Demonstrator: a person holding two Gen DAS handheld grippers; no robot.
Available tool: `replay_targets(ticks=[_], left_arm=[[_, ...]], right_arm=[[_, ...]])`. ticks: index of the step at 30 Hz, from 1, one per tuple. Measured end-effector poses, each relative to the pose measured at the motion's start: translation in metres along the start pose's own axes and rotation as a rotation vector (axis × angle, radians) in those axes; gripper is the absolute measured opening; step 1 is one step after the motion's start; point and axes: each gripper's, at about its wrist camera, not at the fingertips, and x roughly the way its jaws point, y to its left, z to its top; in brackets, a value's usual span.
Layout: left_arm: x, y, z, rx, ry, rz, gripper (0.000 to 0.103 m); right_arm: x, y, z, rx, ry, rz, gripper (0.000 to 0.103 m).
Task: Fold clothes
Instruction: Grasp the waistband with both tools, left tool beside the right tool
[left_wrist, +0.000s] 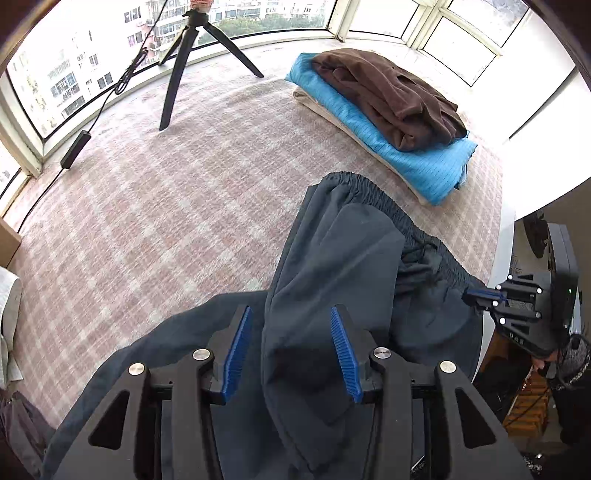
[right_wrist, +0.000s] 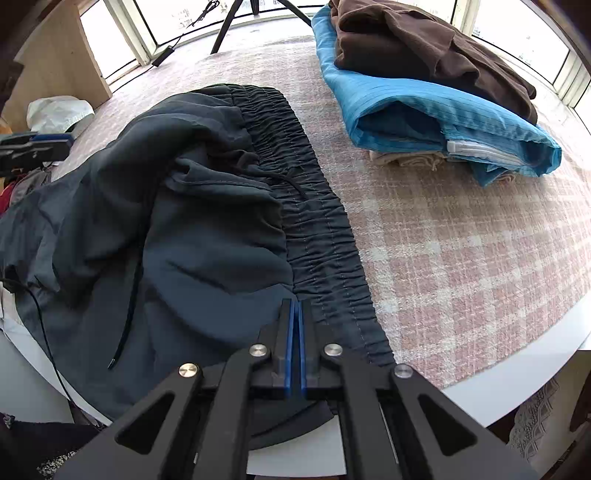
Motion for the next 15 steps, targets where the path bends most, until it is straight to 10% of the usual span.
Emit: replay_targets(ticks=[7,9,15], left_arm=[[0.087,-0.016,0.058,-0.039,0.202,-0.025,0.052],[0.09,-0.018,0.059,-0.063,0.211,-0.082,0.02],[0.036,-0.057,0.044,-0.009,0.11,-0.145,0.004]], right_arm=[[0.001,-0.008,-0.016,0.045,-0.009,0.181,0.002],[0.009,-0.012,-0.02,0.066,0.004,0.24,0.002],[0.027,-0.021,-0.029,0.113,0.034,0.302,0.0]])
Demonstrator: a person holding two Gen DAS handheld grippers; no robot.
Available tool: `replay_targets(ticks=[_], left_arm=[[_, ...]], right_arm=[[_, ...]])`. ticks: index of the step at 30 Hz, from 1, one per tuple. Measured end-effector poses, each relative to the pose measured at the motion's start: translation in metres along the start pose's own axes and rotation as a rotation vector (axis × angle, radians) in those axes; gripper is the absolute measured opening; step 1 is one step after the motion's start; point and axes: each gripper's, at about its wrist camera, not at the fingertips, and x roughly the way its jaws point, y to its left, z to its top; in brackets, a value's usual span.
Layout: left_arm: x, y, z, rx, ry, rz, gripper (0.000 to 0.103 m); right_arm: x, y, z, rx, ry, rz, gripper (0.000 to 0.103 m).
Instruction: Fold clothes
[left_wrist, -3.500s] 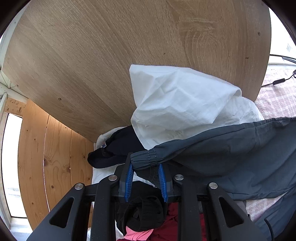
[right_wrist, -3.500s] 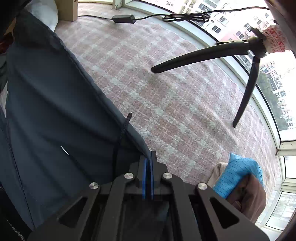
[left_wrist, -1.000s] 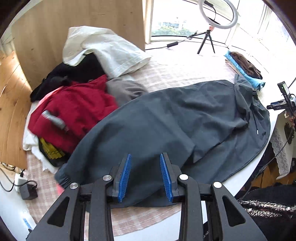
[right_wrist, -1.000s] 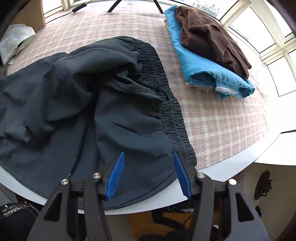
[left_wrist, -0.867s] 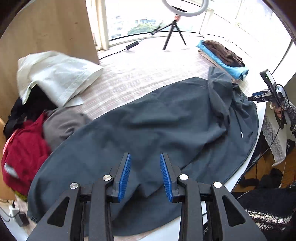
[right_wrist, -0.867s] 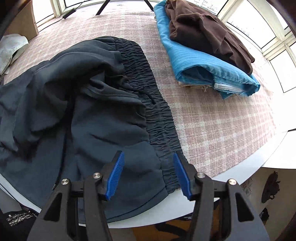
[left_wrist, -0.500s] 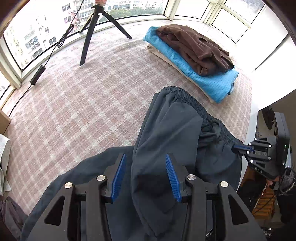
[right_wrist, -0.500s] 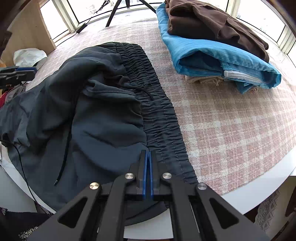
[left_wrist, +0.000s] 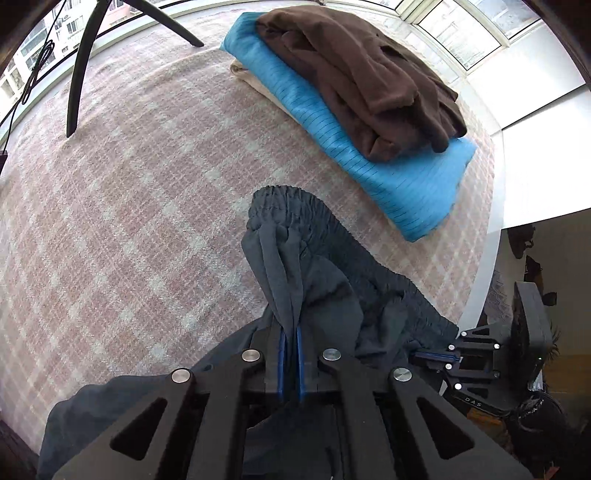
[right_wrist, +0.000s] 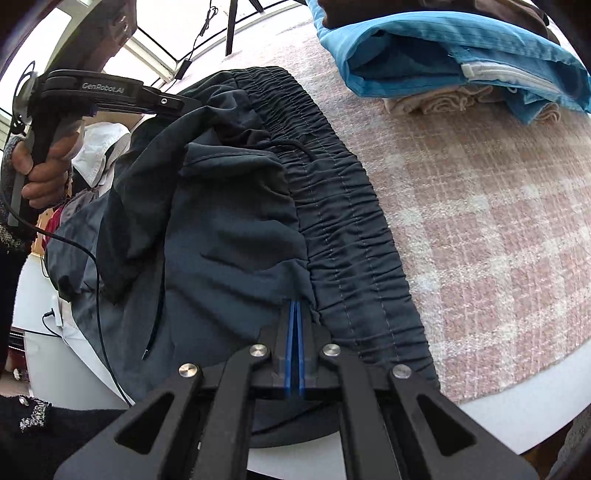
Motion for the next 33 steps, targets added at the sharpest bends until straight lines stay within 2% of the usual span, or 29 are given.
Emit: replay_targets(ticks=[3,4,5,6,8,10,11,13,14,16,17,18,20,23,26,27,29,32,33], left_arm=[[-0.031,-0.043,-0.026,0.066,-0.04,-0.116,0.004],[-0.035,-0.059,-0.041,0.083,-0.028,-0.182,0.003],[-0.029,-0.075,-0.054,0.104,0.017,-0.238,0.002],[-0.024,-0.092,-0.068,0.128,0.062,-0.289,0.007],[-0.008,-0.124,-0.105,0.247,0.15,-0.227,0.009],[-0.003,-0.134,-0.129,0.291,0.171,-0.194,0.008],[-0.01,-0.127,-0.135,0.277,0.149,-0.178,0.009],[-0.023,-0.109,-0.146,0.236,0.098,-0.143,0.012],[-0.03,-0.096,-0.151,0.217,0.068,-0.099,0.017],[-0.041,-0.066,-0.162,0.161,0.019,-0.012,0.018],[-0.042,-0.05,-0.169,0.124,0.019,0.009,0.018],[-0.041,-0.032,-0.17,0.073,0.016,0.021,0.018],[-0.038,0.003,-0.18,-0.03,0.015,0.05,0.018],[-0.04,0.041,-0.207,-0.143,0.015,0.097,0.018],[-0.042,0.058,-0.238,-0.208,0.007,0.109,0.018],[-0.041,0.056,-0.246,-0.206,0.006,0.105,0.018],[-0.037,0.047,-0.255,-0.183,0.004,0.1,0.021],[-0.025,0.028,-0.252,-0.113,-0.003,0.144,0.028],[-0.023,0.024,-0.251,-0.089,-0.004,0.165,0.032]], right_arm=[[0.0,-0.001,-0.005,0.028,0.008,0.024,0.0],[0.0,-0.002,-0.007,0.036,0.008,0.033,0.0],[-0.001,-0.002,-0.01,0.045,0.008,0.041,0.0],[-0.005,-0.003,-0.013,0.053,0.002,0.042,0.0],[-0.017,-0.005,-0.02,0.061,-0.016,0.038,0.001],[-0.031,-0.009,-0.027,0.066,-0.027,0.005,0.007],[-0.039,-0.012,-0.031,0.069,-0.032,-0.023,0.012],[-0.056,-0.021,-0.038,0.087,-0.049,-0.07,0.013],[-0.065,-0.025,-0.041,0.105,-0.065,-0.078,0.014],[-0.082,-0.035,-0.047,0.143,-0.097,-0.083,0.014],[-0.088,-0.039,-0.044,0.167,-0.112,-0.049,0.019],[-0.091,-0.042,-0.037,0.185,-0.121,-0.008,0.031],[-0.092,-0.046,-0.015,0.195,-0.14,0.053,0.045],[-0.078,-0.052,0.052,0.173,-0.132,0.103,0.045],[-0.049,-0.052,0.083,0.144,-0.042,0.08,0.045],[-0.04,-0.047,0.085,0.127,-0.017,0.042,0.045],[-0.026,-0.04,0.088,0.098,0.022,0.018,0.045],[-0.016,-0.029,0.09,0.063,0.043,-0.015,0.044],[-0.018,-0.026,0.091,0.052,0.041,-0.022,0.036]])
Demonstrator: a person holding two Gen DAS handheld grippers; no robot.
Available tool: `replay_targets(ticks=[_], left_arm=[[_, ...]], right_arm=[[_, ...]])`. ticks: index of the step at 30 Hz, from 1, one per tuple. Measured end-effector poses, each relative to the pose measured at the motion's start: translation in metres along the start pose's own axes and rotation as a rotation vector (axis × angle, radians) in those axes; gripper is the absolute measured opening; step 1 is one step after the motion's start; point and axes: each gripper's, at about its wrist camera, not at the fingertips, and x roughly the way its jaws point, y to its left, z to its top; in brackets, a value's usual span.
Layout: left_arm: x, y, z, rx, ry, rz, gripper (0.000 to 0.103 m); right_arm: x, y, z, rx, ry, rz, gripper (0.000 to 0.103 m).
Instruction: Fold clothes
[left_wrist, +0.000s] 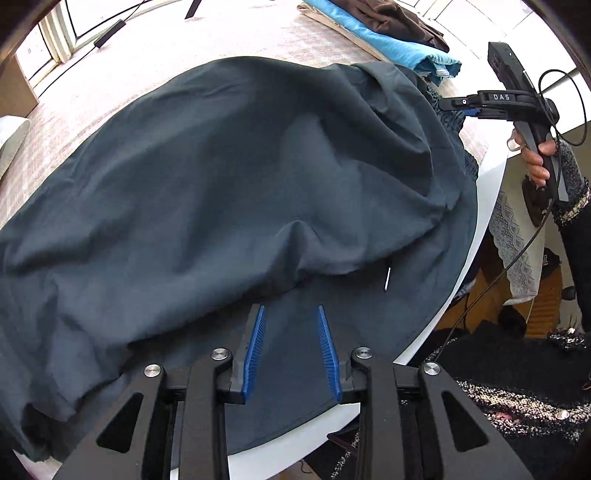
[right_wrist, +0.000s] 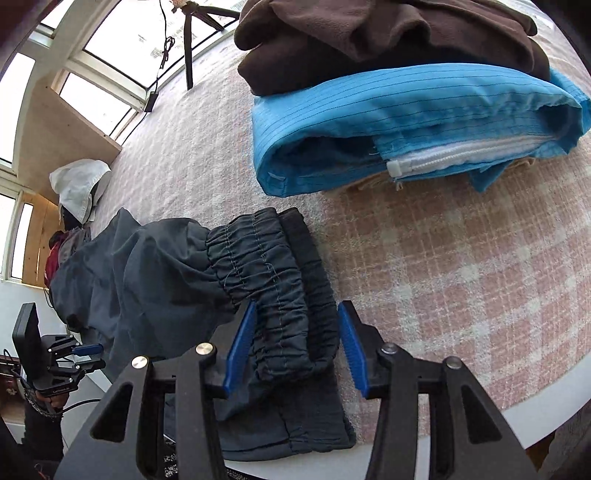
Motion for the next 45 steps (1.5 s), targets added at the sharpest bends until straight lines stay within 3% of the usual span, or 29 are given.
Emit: replay_targets(ticks=[2,8,13,17,20,23,26,28,29,30,38,40,45], left_arm=[[0.002,0.001,-0.004,0.034,0.008,0.038,0.033],[0.004,0.038,-0.037,0.069,0.055,0.184,0.039],[-0.007,0.083,-0.055,-0.021,0.041,0.265,0.039],[-0.021,0.091,-0.049,-0.023,-0.035,0.262,0.039],[-0.01,0.079,-0.031,0.055,-0.033,0.268,0.039],[0.007,0.071,-0.015,0.124,0.0,0.296,0.037],[0.006,0.08,-0.005,0.103,0.006,0.293,0.003],[0.005,0.086,0.001,0.088,0.009,0.29,0.002],[-0.001,0.088,0.003,0.08,0.0,0.291,0.001],[-0.01,0.089,0.003,0.079,-0.008,0.284,0.001],[-0.08,0.09,-0.001,0.038,-0.042,0.231,0.001],[-0.094,0.103,0.005,0.038,-0.009,0.202,0.001],[-0.072,0.09,-0.029,0.088,0.089,0.2,0.001]], right_arm=[[-0.004,0.004,0.005,-0.008,0.001,0.013,0.019],[-0.025,-0.009,0.003,0.037,-0.025,0.075,0.013],[-0.025,-0.014,0.003,0.037,0.01,0.051,0.016],[-0.023,-0.008,-0.003,-0.011,0.043,0.026,0.022],[-0.02,-0.005,-0.004,-0.029,0.062,0.009,0.034],[-0.012,-0.003,0.001,-0.039,0.084,-0.003,0.037],[-0.004,0.0,0.005,-0.057,0.101,-0.017,0.037],[-0.005,-0.001,0.006,-0.06,0.084,-0.001,0.033],[-0.006,-0.002,0.007,-0.057,0.076,0.011,0.019],[-0.008,-0.005,0.009,-0.039,0.069,0.035,0.011],[-0.058,-0.013,0.004,0.056,-0.027,0.18,0.007],[-0.077,-0.017,-0.009,0.082,-0.038,0.222,0.007],[-0.091,-0.025,-0.058,0.167,-0.054,0.303,0.007]])
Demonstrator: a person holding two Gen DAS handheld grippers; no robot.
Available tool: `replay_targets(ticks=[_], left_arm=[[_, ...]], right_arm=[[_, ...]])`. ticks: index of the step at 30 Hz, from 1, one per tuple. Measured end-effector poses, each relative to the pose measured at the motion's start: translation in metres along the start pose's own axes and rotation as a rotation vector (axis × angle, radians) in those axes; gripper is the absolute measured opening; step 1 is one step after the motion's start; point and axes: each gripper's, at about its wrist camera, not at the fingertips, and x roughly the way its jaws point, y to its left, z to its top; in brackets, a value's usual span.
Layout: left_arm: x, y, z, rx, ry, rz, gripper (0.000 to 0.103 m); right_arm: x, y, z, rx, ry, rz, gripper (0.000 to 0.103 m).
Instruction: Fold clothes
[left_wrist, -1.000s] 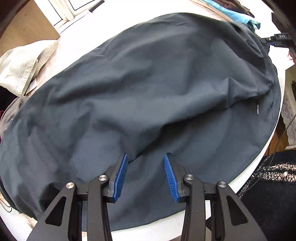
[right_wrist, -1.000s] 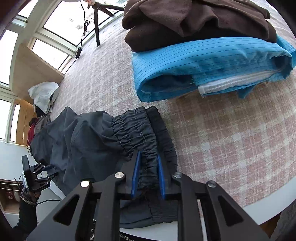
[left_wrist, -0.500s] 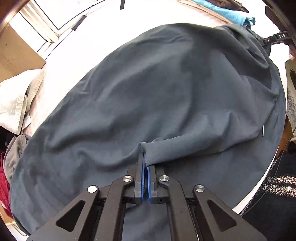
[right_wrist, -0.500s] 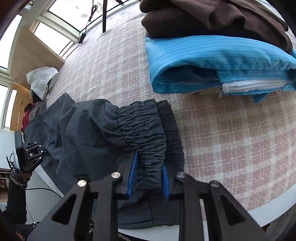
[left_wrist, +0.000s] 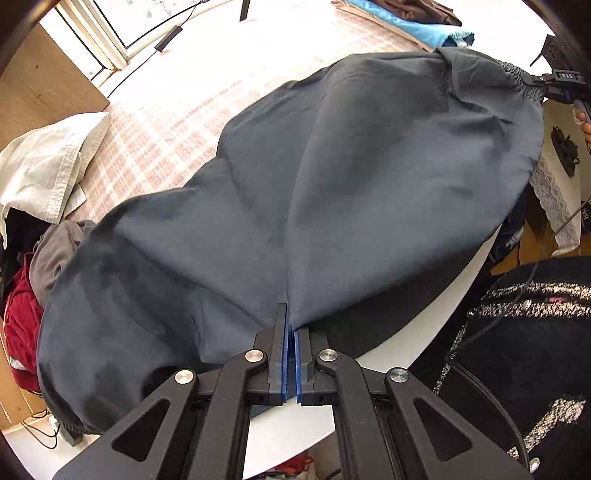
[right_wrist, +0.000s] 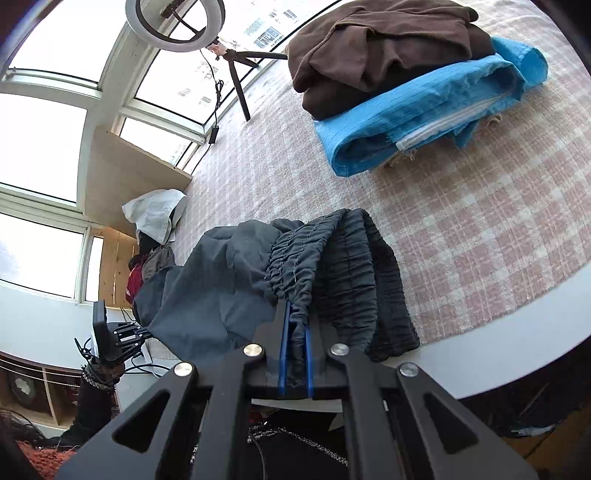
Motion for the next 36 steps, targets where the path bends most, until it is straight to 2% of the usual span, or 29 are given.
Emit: replay_targets(ticks=[4,7,10,11,13,14,15,17,19,21,23,26,30,32,34,35,36], left_arm=[[0.039,-0.008,-0.012,-0.009,0.093,-0.038,0.003],[0.055,-0.013,-0.009,0.011,0.128,-0.009,0.008],[0.039,-0.013,-0.008,0.029,0.098,0.008,0.015],[0.031,-0.01,-0.009,0.019,0.084,0.017,0.02],[0.015,-0.003,-0.009,0.0,0.057,0.034,0.023],[0.007,0.0,-0.009,-0.01,0.042,0.043,0.022],[0.0,0.001,-0.005,-0.022,0.022,0.045,0.021],[-0.012,0.001,0.006,-0.036,-0.024,0.043,0.021],[-0.017,-0.007,0.023,-0.027,-0.073,0.025,0.022],[-0.005,-0.02,0.035,-0.019,-0.091,-0.015,0.024],[0.011,-0.037,0.04,-0.001,-0.094,-0.039,0.024],[0.027,-0.058,0.046,0.02,-0.068,-0.063,0.024],[0.04,-0.061,0.053,0.014,-0.041,-0.087,0.024],[0.042,-0.056,0.054,-0.006,-0.038,-0.085,0.024],[0.044,-0.051,0.056,-0.027,-0.035,-0.084,0.024],[0.045,-0.048,0.056,-0.037,-0.033,-0.084,0.024],[0.044,-0.046,0.057,-0.047,-0.038,-0.083,0.024]], right_arm=[[0.053,-0.024,-0.026,0.048,0.084,-0.081,0.007],[0.078,-0.034,-0.031,0.001,0.108,-0.182,0.011],[0.071,-0.022,-0.029,-0.049,0.146,-0.197,0.013],[0.059,-0.012,-0.028,-0.1,0.128,-0.215,0.015],[0.036,0.004,-0.025,-0.206,0.077,-0.273,0.035],[0.026,0.009,-0.021,-0.256,0.035,-0.303,0.058],[0.018,0.014,-0.015,-0.301,-0.006,-0.327,0.066],[0.016,0.017,0.002,-0.35,-0.065,-0.321,0.066],[0.033,0.019,0.018,-0.406,-0.054,-0.274,0.066],[0.063,0.02,0.028,-0.493,0.009,-0.285,0.066],[0.09,0.017,0.031,-0.585,0.088,-0.34,0.066],[0.11,0.008,0.034,-0.678,0.129,-0.344,0.066],[0.123,-0.002,0.04,-0.698,0.134,-0.272,0.066],[0.123,-0.005,0.04,-0.689,0.115,-0.225,0.071],[0.122,-0.005,0.037,-0.684,0.106,-0.223,0.071],[0.122,-0.005,0.036,-0.678,0.102,-0.221,0.068],[0.12,-0.005,0.035,-0.662,0.105,-0.215,0.058]])
